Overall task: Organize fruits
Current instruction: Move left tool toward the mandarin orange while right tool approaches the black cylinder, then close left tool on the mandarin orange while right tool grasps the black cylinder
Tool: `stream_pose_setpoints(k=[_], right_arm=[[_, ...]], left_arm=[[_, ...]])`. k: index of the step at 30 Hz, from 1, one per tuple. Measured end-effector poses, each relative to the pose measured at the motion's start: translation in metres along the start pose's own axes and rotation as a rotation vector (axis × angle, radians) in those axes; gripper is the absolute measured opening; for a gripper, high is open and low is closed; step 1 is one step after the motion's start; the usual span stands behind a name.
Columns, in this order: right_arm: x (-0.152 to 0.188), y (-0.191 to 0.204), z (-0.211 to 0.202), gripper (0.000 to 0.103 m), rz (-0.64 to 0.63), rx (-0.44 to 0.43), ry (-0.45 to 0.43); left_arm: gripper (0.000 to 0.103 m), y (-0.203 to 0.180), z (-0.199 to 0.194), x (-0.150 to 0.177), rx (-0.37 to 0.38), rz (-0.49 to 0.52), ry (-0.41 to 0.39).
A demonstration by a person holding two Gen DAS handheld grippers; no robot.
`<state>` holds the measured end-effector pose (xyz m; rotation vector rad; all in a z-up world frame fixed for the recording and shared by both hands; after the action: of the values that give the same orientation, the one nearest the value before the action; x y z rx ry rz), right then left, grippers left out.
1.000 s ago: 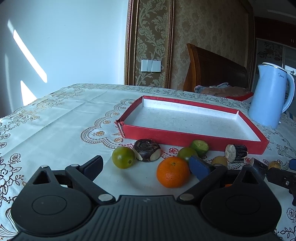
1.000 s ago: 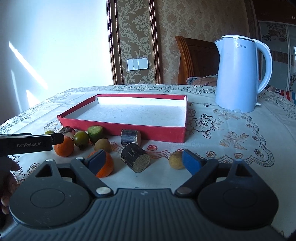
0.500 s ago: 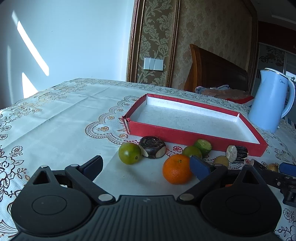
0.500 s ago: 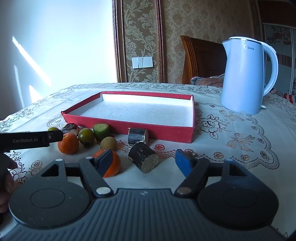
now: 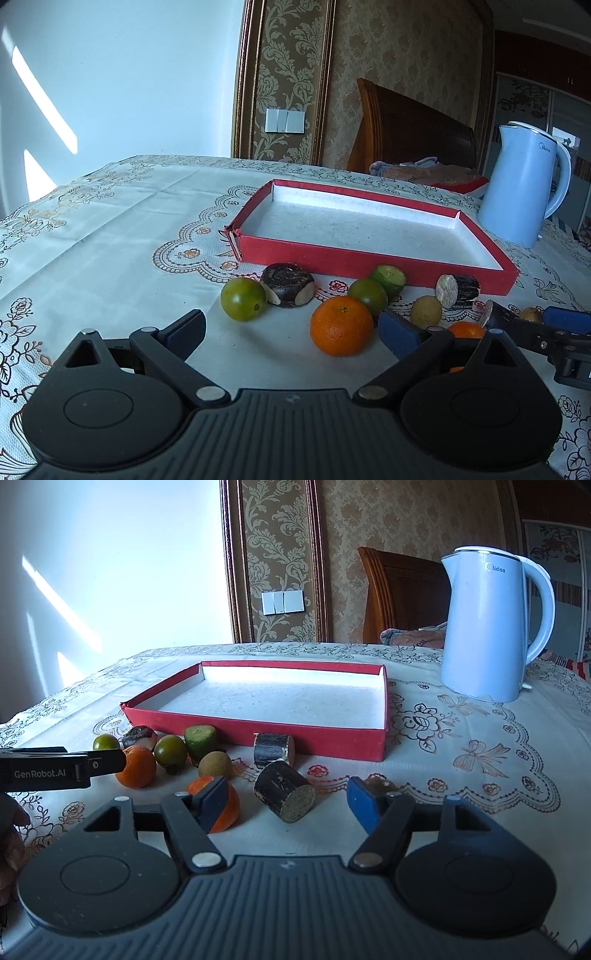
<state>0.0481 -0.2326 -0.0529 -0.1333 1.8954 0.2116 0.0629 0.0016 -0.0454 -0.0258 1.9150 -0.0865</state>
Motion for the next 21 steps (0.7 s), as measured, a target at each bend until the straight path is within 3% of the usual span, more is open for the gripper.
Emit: stream_pose_setpoints(k=[21], right_arm=[[-0.001,0.0,0.004,0.07,-0.009,0.005,0.001]], left_arm=[[0.1,-0.015,0.02,-0.004,-0.058,0.07,0.027]])
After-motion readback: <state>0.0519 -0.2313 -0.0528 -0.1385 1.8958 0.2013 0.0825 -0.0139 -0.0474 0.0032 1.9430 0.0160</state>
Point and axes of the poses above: each gripper's, at about its wrist camera, not at the fingertips, and z roughly the way its jaws point, y to its left, x to its underside, the point moved 10 cm from there along z, roughly the way its jaws point, and after that the axes turned 9 degrees about -y, right-handed, at the moved point
